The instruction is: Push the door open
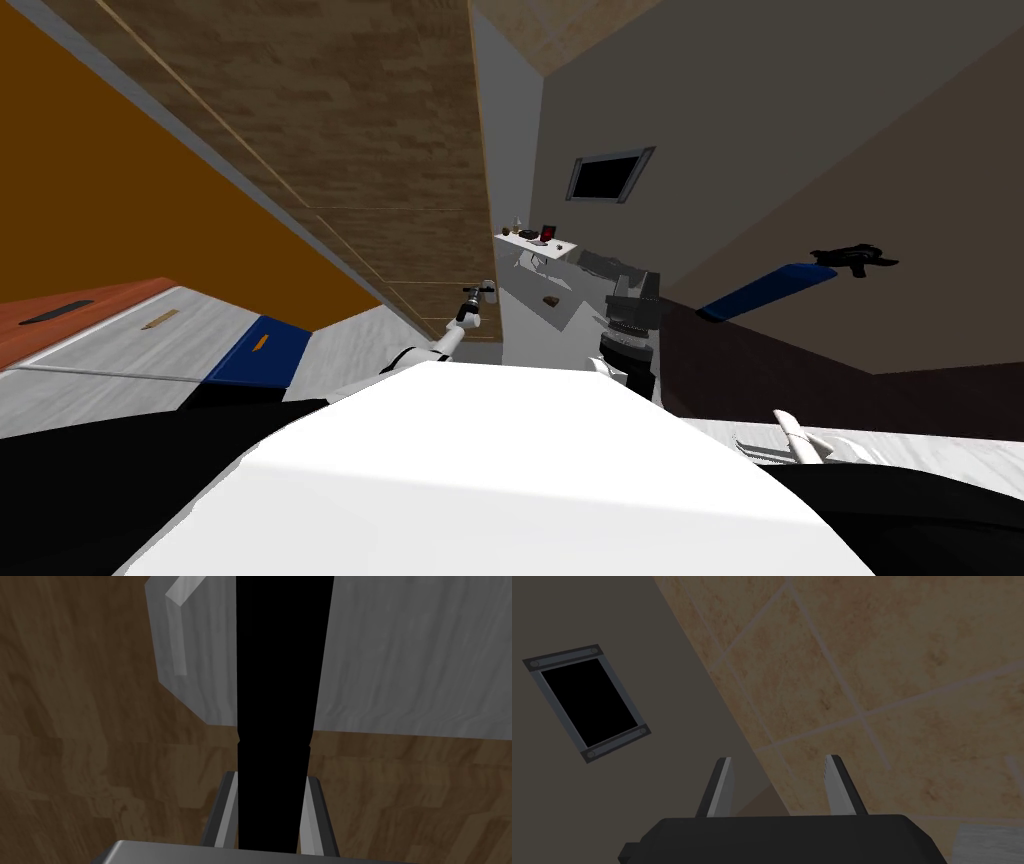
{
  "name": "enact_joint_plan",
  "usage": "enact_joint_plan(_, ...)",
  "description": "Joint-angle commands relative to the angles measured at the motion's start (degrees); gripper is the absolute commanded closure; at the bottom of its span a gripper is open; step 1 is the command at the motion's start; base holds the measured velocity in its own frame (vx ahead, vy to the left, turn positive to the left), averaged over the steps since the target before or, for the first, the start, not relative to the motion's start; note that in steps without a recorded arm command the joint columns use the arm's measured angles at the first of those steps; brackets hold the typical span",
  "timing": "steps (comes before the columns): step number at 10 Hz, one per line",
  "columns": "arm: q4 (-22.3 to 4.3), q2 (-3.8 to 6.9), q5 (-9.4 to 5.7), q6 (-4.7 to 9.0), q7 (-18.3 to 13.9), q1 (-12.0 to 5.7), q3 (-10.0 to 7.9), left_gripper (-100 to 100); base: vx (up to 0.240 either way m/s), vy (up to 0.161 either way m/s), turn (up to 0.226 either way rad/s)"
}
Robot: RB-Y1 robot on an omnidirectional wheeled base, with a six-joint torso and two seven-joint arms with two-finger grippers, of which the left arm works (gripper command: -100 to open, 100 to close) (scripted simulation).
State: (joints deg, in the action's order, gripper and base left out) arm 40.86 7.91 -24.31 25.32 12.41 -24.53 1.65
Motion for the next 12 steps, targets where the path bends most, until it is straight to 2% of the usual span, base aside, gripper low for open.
enact_joint_plan(1,-0.09,0.47,-0.22,0.25,0.21,-0.58,-0.86,100,0.171,-0.108,0.053)
enact_joint_plan(7,-1.09,1.86,-1.19,0.85,1.13,-0.57,-4.59,100,0.186,-0.124,0.07)
enact_joint_plan(9,-1.02,2.11,-1.31,0.67,1.23,-0.18,-5.0,100,0.125,-0.057,0.046)
enact_joint_plan(12,-1.42,3.06,-2.08,1.06,1.88,-0.15,-7.0,100,0.181,-0.076,0.065)
